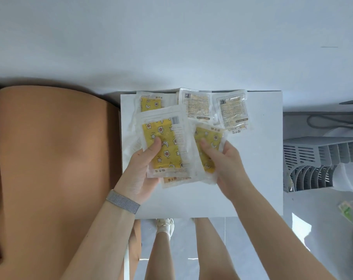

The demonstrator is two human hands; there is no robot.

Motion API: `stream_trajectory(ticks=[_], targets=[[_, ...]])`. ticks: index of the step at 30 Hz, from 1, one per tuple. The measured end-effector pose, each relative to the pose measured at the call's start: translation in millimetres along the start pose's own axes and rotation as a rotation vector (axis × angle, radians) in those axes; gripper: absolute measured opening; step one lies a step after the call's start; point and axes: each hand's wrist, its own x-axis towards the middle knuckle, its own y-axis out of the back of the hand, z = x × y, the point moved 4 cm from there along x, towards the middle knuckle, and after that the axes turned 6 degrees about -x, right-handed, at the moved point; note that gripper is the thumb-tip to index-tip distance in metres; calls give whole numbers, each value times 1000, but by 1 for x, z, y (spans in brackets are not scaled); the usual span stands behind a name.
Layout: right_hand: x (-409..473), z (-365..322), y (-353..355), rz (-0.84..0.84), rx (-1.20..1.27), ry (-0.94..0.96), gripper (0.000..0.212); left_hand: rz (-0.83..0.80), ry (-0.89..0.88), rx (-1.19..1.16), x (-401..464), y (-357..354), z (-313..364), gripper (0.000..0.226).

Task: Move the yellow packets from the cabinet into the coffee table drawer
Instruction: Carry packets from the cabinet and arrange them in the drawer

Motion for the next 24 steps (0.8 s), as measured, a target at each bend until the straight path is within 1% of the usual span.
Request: stream_trajectory(ticks=[3, 6, 7, 8, 9, 10, 11, 12, 14, 15, 18, 22, 24], targets=[[-9, 8, -14, -98, -25, 11, 25, -3, 23, 28, 0, -3, -5, 46], [-13, 10, -19, -165, -77, 9, 24, 45, -10, 41, -2, 1, -5, 36], [-11, 9, -16, -124, -143, 37, 27, 60, -22, 37, -3, 3, -4, 35], [-7, 9, -9, -21, -250, 84, 29, 62, -28, 25, -4, 6, -3, 39], [-1, 8, 2, 139, -375, 131, 31, 62, -31, 9, -6, 10, -2, 49], [5, 6, 14, 313, -486, 150, 39, 63, -32, 0, -7, 12, -1, 59], [11, 6, 24, 427, -552, 127, 53, 72, -36, 2, -9, 15, 0, 64], [17, 9, 30, 466, -566, 58, 67, 78, -44, -1, -11, 18, 0, 58], [27, 17, 31, 443, -562, -96, 86, 93, -51, -30, -12, 24, 0, 33], [30, 22, 27, 426, -582, -137, 92, 100, -56, -45, -14, 27, -1, 25], [37, 32, 20, 467, -569, -91, 99, 103, -76, -78, -20, 33, -2, 24], [32, 38, 20, 546, -291, -65, 106, 129, -94, -90, -27, 40, 0, 23], [25, 43, 23, 598, -208, -51, 107, 135, -100, -93, -29, 41, 1, 23]])
